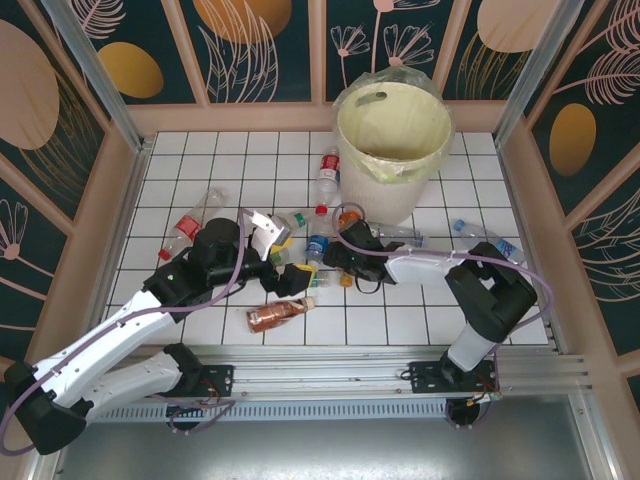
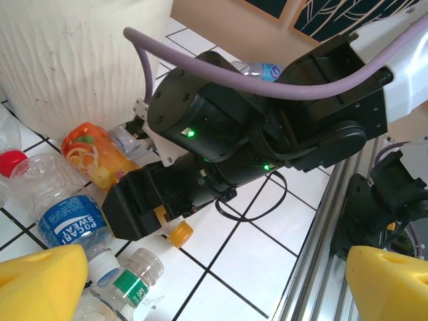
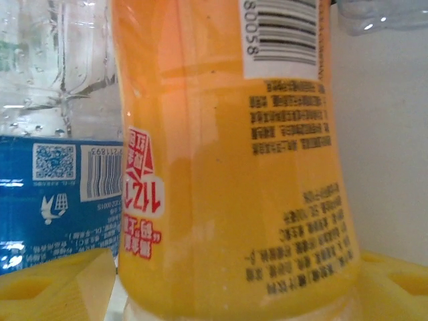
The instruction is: Put the plastic bottles in the bin
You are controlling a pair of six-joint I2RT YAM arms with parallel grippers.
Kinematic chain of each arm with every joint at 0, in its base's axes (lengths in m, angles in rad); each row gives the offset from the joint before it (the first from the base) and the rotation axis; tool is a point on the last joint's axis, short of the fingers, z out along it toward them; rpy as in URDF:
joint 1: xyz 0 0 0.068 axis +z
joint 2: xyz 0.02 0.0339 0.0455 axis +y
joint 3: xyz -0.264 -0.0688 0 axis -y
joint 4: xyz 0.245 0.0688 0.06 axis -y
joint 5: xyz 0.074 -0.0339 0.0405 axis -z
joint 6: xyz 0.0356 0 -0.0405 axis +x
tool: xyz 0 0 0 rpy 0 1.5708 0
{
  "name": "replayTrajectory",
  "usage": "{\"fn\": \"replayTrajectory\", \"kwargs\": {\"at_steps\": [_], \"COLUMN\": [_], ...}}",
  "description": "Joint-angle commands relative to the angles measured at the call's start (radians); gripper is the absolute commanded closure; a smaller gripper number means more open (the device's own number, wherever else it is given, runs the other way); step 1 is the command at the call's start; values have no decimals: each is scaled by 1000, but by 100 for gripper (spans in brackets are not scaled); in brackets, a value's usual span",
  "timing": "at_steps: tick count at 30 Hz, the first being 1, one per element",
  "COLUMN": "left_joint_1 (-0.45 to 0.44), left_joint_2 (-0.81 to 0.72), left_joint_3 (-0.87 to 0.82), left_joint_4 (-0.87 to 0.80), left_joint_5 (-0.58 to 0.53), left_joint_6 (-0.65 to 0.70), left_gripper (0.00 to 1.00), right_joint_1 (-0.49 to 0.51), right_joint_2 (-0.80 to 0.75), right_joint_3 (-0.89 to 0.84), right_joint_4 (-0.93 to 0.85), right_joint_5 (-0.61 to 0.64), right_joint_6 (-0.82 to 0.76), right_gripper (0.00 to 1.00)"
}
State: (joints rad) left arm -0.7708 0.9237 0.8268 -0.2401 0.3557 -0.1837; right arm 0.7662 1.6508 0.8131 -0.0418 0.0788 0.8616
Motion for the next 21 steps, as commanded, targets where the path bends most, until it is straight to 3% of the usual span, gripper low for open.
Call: {"fn": "replayTrajectory", "kwargs": {"at_steps": [1,13,21], "left_joint_1": [-5,-4,-4], "left_joint_2": [-11,-13,-27], "left_joint_3": [-10,-11,-14], "left_joint_4": [28,33,53], "left_joint_5": [6,13,16], "left_joint_6": [5,4,0], "left_gripper": [1,2,1], "right_joint_1": [5,17,48], "right_joint_2": [27,-119,-322], "right_joint_3": [45,19,19], "right_joint_4": [8,-92,-114], "right_joint_5": [47,113,62], "right_joint_6": [-27,-214,-363], "right_gripper": [23,43,43]}}
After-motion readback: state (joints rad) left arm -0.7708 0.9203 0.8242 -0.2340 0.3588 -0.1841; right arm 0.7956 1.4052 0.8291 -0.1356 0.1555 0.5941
